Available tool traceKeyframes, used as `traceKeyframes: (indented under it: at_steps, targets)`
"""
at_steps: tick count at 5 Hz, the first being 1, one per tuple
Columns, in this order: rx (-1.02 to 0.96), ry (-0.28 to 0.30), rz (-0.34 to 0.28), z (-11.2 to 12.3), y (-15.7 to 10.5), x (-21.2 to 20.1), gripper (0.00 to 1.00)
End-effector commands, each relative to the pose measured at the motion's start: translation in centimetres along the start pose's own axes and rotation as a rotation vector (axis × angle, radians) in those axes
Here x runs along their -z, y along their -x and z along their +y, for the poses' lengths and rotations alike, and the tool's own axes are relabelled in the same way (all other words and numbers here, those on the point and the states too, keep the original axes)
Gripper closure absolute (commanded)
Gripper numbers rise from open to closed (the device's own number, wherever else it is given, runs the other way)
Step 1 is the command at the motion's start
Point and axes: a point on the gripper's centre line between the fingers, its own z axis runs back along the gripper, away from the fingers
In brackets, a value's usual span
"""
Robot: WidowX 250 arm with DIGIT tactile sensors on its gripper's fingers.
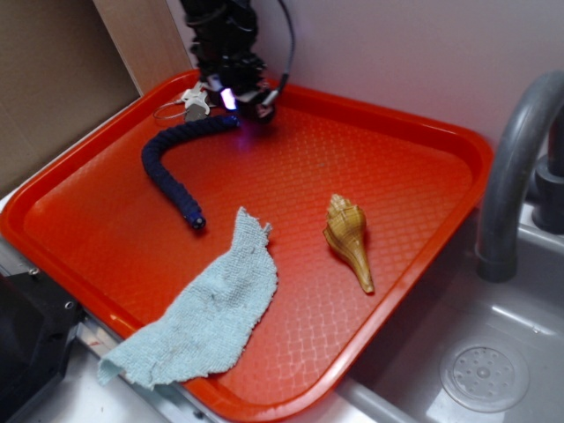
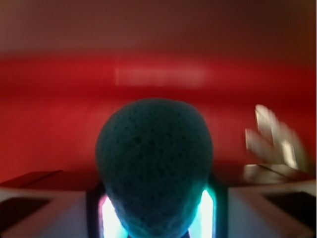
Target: Grab the blue ball.
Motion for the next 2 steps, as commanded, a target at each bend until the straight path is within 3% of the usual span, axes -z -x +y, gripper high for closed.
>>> traceKeyframes:
  at_steps: [1,2]
  targets:
    - [0.171,-0.111,-0.039,-7.0,5.5,-11.7,1.0]
    - [0.198,-0.079,-0.015,-7.7,6.8,-12.5,1.0]
